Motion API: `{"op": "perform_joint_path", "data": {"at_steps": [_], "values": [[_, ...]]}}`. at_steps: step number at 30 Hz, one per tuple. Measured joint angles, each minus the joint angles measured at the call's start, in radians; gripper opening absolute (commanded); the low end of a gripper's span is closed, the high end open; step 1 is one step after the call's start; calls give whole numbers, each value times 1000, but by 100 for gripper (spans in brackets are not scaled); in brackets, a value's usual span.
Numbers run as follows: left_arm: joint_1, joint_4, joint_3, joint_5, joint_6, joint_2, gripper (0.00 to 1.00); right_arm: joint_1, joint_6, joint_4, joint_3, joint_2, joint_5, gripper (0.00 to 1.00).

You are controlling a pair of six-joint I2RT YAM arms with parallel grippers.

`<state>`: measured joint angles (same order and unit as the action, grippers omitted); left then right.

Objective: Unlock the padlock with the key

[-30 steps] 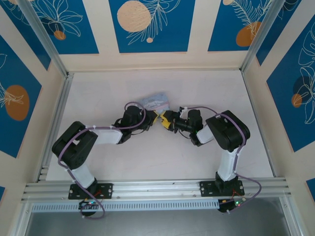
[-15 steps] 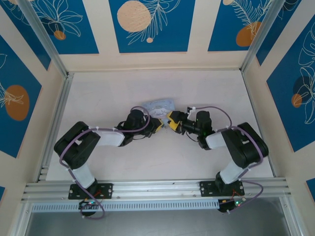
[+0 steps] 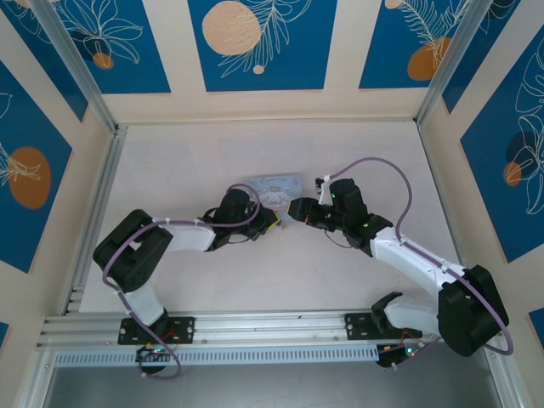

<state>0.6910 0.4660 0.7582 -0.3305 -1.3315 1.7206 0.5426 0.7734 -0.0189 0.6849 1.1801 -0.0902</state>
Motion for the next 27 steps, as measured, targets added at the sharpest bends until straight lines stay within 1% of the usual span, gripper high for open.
{"op": "perform_joint_path", "data": {"at_steps": [1, 4, 6, 10, 15, 19, 27], "values": [[-1, -9, 5, -4, 4, 0, 0, 15, -34, -31, 11, 6, 21, 36], [-1, -29, 18, -14, 8, 0, 0, 54, -121, -103, 41, 40, 74, 37], [-1, -43, 27, -23, 10, 0, 0, 76, -169, -134, 57, 69, 105, 41], [-2, -69, 47, -45, 19, 0, 0, 101, -253, -170, 83, 123, 146, 42], [-2, -85, 59, -77, 22, 0, 0, 116, -313, -184, 119, 184, 177, 41], [-3, -86, 62, -93, 22, 3, 0, 126, -349, -187, 134, 214, 198, 37], [-3, -85, 74, -123, 18, 6, 0, 150, -397, -196, 134, 248, 252, 38]]}}
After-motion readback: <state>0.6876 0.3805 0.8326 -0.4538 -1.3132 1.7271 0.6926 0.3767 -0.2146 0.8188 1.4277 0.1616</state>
